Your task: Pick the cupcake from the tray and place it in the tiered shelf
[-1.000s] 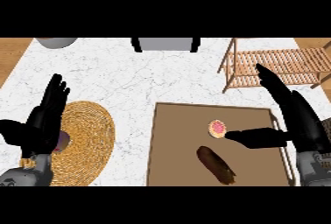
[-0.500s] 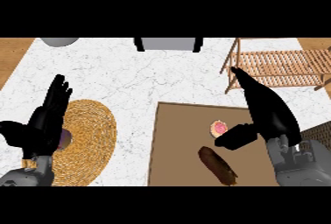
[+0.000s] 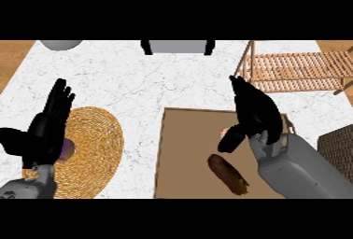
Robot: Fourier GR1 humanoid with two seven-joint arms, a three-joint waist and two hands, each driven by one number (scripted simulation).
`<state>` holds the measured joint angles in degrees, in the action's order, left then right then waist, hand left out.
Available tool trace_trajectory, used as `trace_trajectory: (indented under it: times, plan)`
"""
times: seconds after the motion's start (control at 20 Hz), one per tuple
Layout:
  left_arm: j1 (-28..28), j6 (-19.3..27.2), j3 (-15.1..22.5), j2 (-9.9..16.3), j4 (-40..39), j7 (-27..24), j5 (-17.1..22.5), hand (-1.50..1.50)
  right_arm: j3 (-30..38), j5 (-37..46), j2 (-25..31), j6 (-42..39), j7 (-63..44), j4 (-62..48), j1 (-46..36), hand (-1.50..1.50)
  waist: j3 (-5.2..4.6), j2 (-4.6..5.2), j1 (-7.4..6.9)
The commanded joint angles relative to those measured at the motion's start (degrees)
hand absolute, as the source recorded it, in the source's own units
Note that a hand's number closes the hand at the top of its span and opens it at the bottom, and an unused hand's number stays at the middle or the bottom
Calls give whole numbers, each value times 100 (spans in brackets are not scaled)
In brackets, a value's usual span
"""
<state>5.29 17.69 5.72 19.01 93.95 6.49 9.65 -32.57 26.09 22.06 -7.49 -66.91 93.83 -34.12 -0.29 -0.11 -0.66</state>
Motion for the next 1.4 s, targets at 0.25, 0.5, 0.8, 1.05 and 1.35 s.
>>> trace_trajectory:
  times: [0.25, 0.5, 0.8, 1.05, 1.35]
  plan:
    - [255, 48, -156, 50, 54, 304, -79, 0, -117, 416, -512, -532, -1377, -479, -124, -150, 24, -4, 67]
    - [-214, -220, -152, -94, -149, -272, -37, 0, -6, 621, -354, -450, -907, -336, 540, -150, 23, -6, 98]
    - [-184, -76, -112, -191, 180, -1, -218, 0, 114, 912, -697, -590, -830, -530, 652, -150, 26, -6, 63]
    - [-233, -194, -199, -280, -19, -193, -245, 0, 289, 1203, -469, -358, 83, -824, 1188, -150, 27, 7, 73]
    - [118, -196, -325, -369, 100, 285, -446, 0, 662, 1782, -1058, -119, 695, -1457, 1068, -150, 29, 13, 47]
